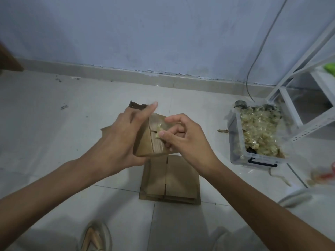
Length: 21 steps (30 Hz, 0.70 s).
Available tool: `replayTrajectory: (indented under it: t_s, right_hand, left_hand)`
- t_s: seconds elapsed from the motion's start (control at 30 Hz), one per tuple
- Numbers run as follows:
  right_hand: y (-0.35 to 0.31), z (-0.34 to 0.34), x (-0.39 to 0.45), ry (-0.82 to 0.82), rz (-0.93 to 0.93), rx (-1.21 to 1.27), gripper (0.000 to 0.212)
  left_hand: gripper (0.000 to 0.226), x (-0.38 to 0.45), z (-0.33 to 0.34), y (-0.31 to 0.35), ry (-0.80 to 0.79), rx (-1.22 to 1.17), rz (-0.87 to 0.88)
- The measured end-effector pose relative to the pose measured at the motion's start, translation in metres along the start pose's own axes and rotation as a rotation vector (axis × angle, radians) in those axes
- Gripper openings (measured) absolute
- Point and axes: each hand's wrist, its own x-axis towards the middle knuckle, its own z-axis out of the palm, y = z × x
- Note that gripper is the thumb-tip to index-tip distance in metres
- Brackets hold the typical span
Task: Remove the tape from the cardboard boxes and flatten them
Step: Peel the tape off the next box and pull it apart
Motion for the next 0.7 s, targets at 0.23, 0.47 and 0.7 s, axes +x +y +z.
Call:
replayTrajectory:
  t_s: [0.23, 0.47, 0.7]
  right_hand:
    - [-0.001, 0.006, -0.001, 0.036, 0.04, -0.14, 0.01]
    - [0.002, 0.0, 0.004, 0.045, 0.306, 0.204, 0.011]
    - [0.002, -0.005, 0.01, -0.055, 0.354, 0.452, 0.011]
  left_hand:
    - [0.084, -0.004, 0.0, 0.006, -0.024, 0.149, 0.073]
    - [0.086, -0.007, 0.004, 0.01, -0.007, 0.197, 0.033]
    - [0.067, -0.005, 0.01, 0.018, 0.089, 0.075, 0.002]
